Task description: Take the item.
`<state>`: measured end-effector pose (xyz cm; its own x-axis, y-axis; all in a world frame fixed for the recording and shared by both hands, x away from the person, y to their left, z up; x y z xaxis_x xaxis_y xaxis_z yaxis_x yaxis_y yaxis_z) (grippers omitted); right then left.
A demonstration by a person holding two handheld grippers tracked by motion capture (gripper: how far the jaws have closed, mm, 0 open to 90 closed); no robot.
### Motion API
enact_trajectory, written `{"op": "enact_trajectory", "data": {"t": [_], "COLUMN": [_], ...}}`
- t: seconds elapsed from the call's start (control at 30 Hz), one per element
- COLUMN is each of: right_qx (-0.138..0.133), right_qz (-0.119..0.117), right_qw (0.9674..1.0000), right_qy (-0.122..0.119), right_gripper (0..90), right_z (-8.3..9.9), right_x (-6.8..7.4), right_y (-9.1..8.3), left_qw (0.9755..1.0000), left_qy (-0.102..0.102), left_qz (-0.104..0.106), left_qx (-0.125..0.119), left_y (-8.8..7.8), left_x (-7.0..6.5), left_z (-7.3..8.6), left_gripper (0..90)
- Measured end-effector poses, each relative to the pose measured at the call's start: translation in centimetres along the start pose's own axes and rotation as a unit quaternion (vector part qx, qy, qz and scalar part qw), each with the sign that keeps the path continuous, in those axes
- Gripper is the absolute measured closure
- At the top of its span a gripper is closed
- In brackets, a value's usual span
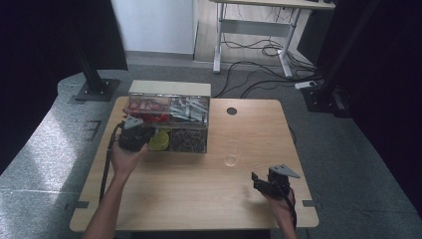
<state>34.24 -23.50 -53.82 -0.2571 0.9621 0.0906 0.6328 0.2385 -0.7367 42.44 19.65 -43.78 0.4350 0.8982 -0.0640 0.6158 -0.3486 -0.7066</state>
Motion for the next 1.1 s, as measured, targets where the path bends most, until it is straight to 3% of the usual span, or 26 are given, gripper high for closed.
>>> {"op": "enact_trajectory", "data": {"t": [0.6, 0.83, 1.1], "right_qx": [-0.051, -0.069, -0.063], "right_qz": [-0.046, -0.062, -0.082], "right_qw": [0.9969, 0.9946, 0.9926], "right_qy": [-0.037, -0.048, -0.064], "right_gripper": [35.6, 42.9, 45.9], "right_z": [-2.1, -2.9, -3.6], "right_x": [3.8, 4.8, 6.1], "right_y": [-3.1, -3.5, -3.1], "left_qw": [1.0, 1.0, 1.0], "left_qy": [0.005, 0.005, 0.005], "left_qz": [0.003, 0.004, 0.005], "left_qx": [0.005, 0.005, 0.007], "left_y": [0.2, 0.1, 0.0], "left_x": [-0.3, -0.2, -0.1], "left_z": [-0.2, -0.2, -0.2], "left_gripper": [90.0, 90.0, 90.0]}}
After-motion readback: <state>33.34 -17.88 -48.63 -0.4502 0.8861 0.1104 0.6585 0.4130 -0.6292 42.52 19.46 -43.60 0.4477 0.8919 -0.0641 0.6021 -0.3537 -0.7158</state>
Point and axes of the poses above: each handheld gripper's, and its own axes: y roughly forward along the jaws, z roughly out of its underside, x roughly to its left, the point moved 4 cm from there along y, roughly forward along the jaws, and after that the axes turned 13 degrees about x, right-handed, at the moved point
